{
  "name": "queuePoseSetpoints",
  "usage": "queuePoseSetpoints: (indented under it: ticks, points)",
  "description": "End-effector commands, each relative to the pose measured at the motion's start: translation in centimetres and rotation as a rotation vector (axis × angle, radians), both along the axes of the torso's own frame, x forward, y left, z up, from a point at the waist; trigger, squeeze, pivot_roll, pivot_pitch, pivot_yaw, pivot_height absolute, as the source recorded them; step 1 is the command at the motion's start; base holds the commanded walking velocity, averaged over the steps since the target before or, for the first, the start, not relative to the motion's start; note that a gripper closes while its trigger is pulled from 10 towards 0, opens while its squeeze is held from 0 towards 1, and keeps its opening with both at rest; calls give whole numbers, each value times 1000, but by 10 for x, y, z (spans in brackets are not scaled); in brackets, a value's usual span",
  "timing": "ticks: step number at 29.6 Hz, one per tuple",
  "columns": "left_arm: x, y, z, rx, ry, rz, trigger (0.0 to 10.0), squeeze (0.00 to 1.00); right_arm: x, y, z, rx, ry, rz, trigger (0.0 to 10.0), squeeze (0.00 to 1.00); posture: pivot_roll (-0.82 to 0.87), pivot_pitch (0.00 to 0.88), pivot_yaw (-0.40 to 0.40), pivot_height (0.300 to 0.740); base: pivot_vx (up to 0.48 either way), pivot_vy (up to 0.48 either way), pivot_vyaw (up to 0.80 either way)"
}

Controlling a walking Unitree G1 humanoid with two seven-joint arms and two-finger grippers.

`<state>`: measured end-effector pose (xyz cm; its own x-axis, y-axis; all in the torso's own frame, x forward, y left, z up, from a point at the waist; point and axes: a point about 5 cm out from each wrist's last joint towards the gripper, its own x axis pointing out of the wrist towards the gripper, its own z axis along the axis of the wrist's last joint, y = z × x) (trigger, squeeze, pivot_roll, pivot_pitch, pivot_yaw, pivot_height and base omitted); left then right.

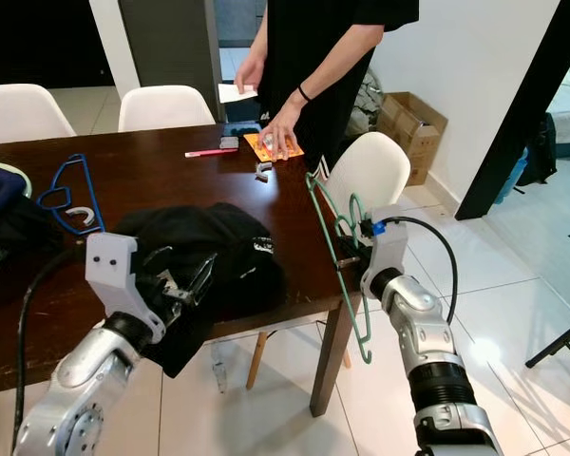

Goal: Hang hanger

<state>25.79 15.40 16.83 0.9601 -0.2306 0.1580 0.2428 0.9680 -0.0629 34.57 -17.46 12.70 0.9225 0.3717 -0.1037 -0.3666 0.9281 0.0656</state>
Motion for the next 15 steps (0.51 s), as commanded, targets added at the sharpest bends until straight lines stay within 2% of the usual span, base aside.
queuePoseSetpoints:
  ticks: [1,2,4,5,7,8,11,15]
  points:
    - [0,-1,3,36,-13,31,10000,0,0,-2,1,20,-4,-11,10000,0,67,42,-60,740,0,0,0]
    - [0,-2,4,76,-21,43,10000,0,0,-2,1,19,-3,-10,10000,0,68,38,-62,740,0,0,0]
    - [0,-2,4,76,-21,43,10000,0,0,-2,1,19,-3,-10,10000,0,68,38,-62,740,0,0,0]
    - [0,3,6,174,-57,144,10000,0,1,-3,2,20,-2,-10,10000,0,72,33,-62,740,0,0,0]
    - [0,3,6,174,-57,144,10000,0,1,-3,2,20,-2,-10,10000,0,72,33,-62,740,0,0,0]
    - [-1,7,7,201,-71,195,10000,0,1,-3,2,21,-2,-10,10000,0,69,38,-63,740,0,0,0]
    - [-5,14,-1,168,-47,248,10000,0,1,-3,2,25,-3,-12,10000,0,79,31,-60,740,0,0,0]
    - [-3,13,-4,125,-34,228,10000,0,2,-3,2,35,-5,-18,10000,0,85,36,-67,740,0,0,0]
